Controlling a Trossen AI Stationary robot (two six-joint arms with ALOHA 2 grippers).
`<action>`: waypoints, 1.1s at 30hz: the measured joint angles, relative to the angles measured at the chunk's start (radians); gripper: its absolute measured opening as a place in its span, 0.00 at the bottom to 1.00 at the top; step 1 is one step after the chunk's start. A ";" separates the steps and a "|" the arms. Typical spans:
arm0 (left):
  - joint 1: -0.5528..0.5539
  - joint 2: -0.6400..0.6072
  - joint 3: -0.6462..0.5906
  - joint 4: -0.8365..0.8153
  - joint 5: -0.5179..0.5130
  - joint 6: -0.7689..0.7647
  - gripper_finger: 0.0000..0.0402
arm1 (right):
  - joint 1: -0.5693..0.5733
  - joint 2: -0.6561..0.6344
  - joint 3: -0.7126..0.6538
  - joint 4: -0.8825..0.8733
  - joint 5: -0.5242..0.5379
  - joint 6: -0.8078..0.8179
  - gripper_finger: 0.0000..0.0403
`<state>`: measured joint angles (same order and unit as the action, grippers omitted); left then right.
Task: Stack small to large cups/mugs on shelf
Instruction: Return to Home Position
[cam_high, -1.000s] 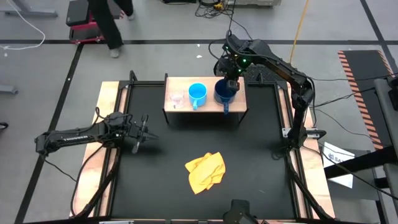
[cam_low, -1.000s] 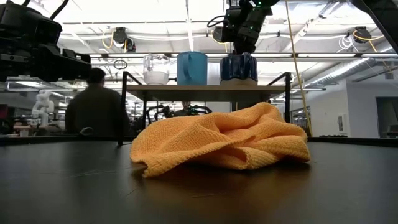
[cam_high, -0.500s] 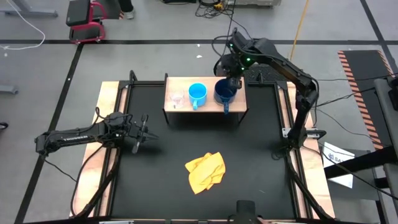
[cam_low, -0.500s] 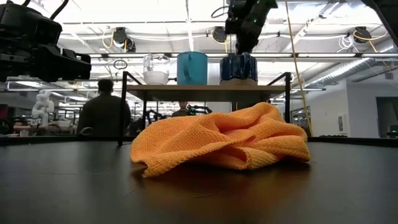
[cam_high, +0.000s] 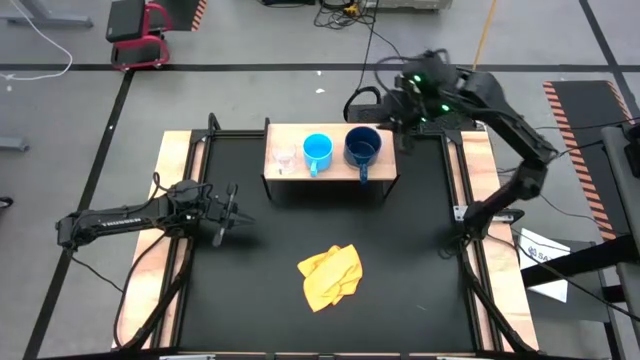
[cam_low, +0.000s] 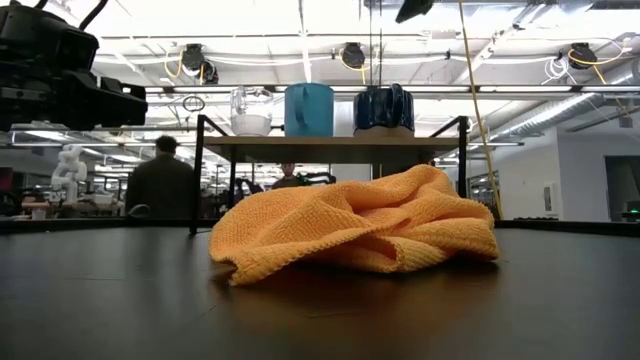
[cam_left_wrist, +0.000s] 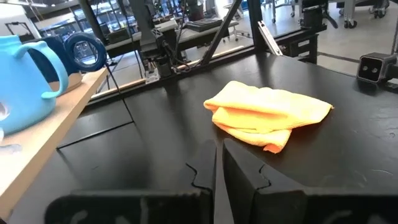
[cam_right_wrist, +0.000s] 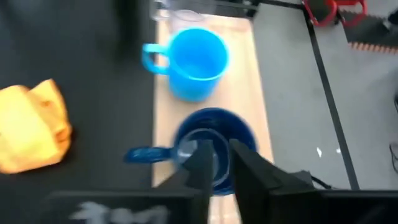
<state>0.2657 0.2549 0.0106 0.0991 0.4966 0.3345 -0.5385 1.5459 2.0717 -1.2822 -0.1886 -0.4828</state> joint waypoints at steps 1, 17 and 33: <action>0.000 0.000 0.000 0.000 -0.008 0.002 0.08 | 0.016 -0.028 -0.020 -0.002 0.000 0.000 0.07; 0.000 -0.001 0.000 0.062 0.030 0.057 0.01 | 0.217 -0.621 -0.948 0.474 -0.080 0.155 0.00; 0.000 -0.001 0.000 0.061 -0.053 -0.003 0.01 | 0.285 -1.028 -1.514 0.898 -0.080 0.389 0.00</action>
<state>0.2653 0.2543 0.0105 0.1606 0.4441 0.3318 -0.2531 0.5181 0.5578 -0.3846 -0.2691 -0.0942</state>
